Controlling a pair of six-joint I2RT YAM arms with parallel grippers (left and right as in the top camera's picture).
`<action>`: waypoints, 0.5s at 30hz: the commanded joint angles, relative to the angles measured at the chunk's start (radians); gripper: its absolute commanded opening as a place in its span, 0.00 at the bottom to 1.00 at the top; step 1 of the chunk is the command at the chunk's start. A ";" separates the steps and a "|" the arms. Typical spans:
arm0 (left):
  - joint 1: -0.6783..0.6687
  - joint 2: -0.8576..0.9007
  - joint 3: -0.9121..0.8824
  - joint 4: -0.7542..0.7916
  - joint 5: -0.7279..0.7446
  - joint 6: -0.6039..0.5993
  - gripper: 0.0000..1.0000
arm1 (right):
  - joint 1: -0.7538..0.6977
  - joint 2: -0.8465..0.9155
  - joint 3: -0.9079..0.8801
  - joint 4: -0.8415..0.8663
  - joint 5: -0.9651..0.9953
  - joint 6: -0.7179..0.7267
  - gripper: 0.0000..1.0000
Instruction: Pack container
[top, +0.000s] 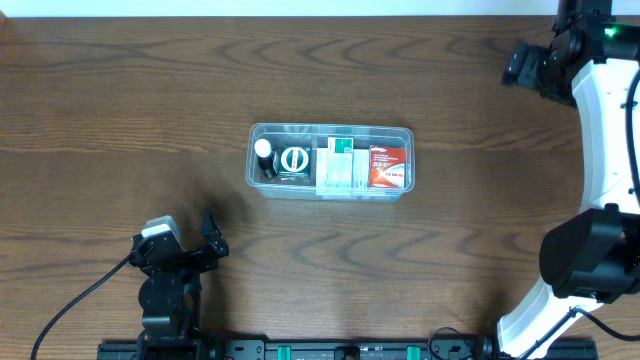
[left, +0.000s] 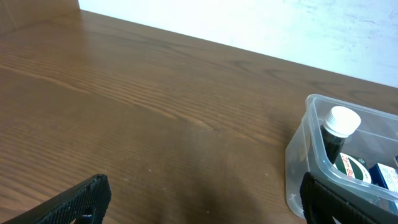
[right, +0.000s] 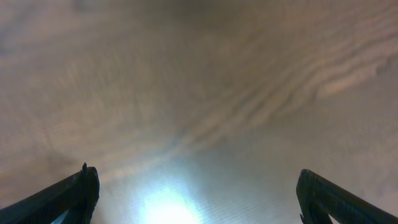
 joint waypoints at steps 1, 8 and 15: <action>0.006 -0.007 -0.014 -0.035 0.003 -0.002 0.98 | 0.029 -0.100 -0.046 0.065 0.011 0.047 0.99; 0.006 -0.007 -0.014 -0.035 0.003 -0.002 0.98 | 0.109 -0.401 -0.466 0.528 0.075 -0.055 0.99; 0.006 -0.007 -0.014 -0.035 0.003 -0.002 0.98 | 0.119 -0.683 -0.906 0.929 0.021 -0.089 0.99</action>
